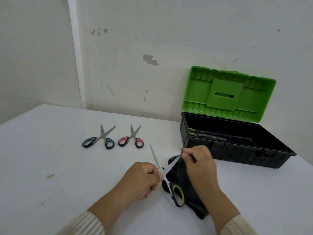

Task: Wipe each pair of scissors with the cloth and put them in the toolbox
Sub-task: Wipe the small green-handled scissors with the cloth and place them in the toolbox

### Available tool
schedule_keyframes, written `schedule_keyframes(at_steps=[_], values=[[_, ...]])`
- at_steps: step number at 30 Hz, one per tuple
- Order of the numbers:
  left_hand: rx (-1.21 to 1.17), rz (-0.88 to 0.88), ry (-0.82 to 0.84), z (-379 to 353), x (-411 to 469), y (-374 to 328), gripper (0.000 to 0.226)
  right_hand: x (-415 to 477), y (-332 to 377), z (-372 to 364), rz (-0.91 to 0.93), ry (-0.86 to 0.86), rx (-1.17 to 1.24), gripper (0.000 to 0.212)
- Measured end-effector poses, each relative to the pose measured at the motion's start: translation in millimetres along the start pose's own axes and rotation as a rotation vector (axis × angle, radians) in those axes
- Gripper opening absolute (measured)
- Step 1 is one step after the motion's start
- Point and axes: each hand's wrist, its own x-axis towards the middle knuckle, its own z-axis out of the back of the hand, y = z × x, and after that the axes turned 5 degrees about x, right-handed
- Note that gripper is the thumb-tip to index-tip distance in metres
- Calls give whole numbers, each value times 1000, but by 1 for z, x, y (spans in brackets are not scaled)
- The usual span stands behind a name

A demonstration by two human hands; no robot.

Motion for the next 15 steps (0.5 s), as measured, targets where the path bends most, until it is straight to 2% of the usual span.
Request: schedule_keyframes(at_steps=[3,4,6,8,10,11,13,15], values=[[-36,17,21,1,-1,-2,27,1,-3,21,-232,-157,254,18],[-44,27,18,3,-1,-3,27,-2,2,26,-223,-180,303,20],[-62,50,3,4,-1,-3,29,-11,14,24,-40,-135,219,20],[-77,52,-10,5,0,-2,27,-23,23,8,160,39,89,11],[-59,39,-15,4,-2,-2,24,-30,25,-9,270,200,5,9],[-46,30,-15,4,-2,-1,23,-28,23,-13,281,212,-14,7],[-25,23,-4,4,-3,0,26,-16,15,-11,193,130,-10,6],[-24,31,27,5,-3,-1,26,-3,5,2,21,18,-9,10]])
